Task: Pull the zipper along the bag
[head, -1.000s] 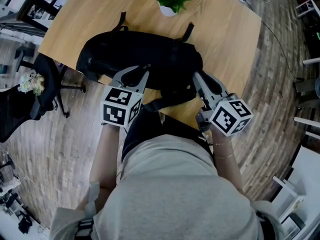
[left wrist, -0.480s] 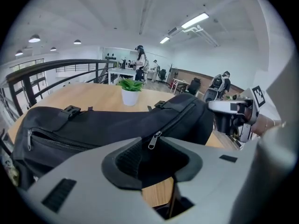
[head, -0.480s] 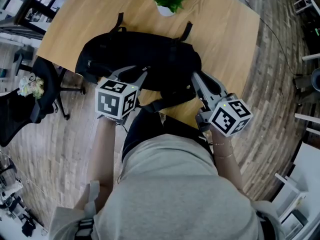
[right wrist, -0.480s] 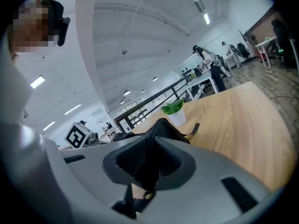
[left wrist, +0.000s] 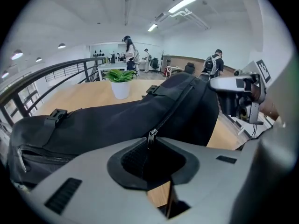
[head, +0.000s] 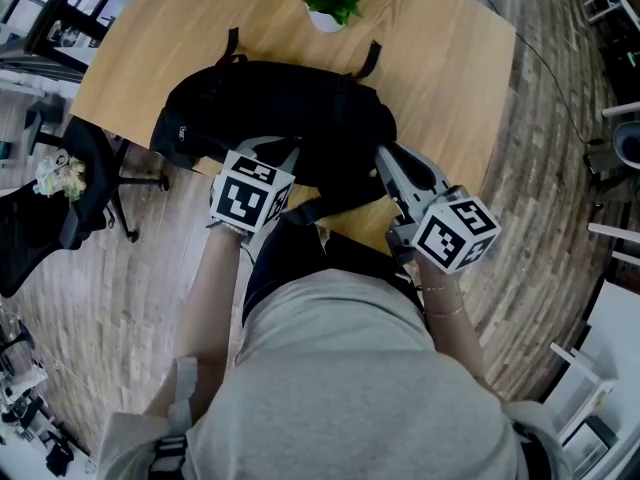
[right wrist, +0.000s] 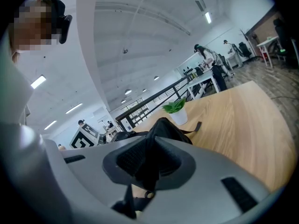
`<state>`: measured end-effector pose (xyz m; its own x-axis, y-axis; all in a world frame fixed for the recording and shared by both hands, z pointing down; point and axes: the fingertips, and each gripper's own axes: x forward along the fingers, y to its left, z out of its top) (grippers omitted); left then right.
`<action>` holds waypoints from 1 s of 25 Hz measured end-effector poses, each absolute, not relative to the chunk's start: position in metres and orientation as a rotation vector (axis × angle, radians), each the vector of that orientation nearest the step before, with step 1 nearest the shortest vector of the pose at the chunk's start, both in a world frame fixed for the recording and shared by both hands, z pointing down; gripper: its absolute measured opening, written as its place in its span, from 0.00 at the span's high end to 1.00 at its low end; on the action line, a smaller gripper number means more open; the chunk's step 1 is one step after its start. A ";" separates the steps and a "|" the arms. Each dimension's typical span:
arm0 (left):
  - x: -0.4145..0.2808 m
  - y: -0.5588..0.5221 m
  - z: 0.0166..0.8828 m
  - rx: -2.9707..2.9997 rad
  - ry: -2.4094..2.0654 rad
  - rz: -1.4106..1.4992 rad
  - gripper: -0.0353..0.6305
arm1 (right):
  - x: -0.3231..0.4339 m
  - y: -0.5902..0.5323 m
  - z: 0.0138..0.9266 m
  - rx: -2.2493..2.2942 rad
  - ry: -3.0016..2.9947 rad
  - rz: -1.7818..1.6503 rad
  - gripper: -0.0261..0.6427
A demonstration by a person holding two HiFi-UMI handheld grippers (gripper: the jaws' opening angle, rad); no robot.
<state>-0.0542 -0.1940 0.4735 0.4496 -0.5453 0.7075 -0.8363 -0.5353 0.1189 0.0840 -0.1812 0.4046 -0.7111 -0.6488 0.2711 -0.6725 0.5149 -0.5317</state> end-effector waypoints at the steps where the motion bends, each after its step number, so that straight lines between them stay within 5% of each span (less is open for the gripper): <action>1: -0.055 -0.194 0.472 2.261 -1.174 0.875 0.85 | 0.083 -0.181 0.404 1.175 -2.699 0.967 0.86; 17: -0.081 -0.190 0.426 2.437 -1.426 1.020 0.92 | 0.068 -0.169 0.369 1.110 -2.628 0.366 0.86; 25: -0.078 -0.189 0.415 2.654 -1.217 1.132 0.92 | -0.013 -0.179 0.363 0.901 -2.336 -0.155 0.75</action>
<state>-0.0776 -0.1885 0.4150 0.4364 -0.6553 0.6165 -0.6622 -0.6978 -0.2730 -0.0127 -0.1789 0.3625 -0.5733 -0.6407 0.5108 -0.5677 0.7601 0.3162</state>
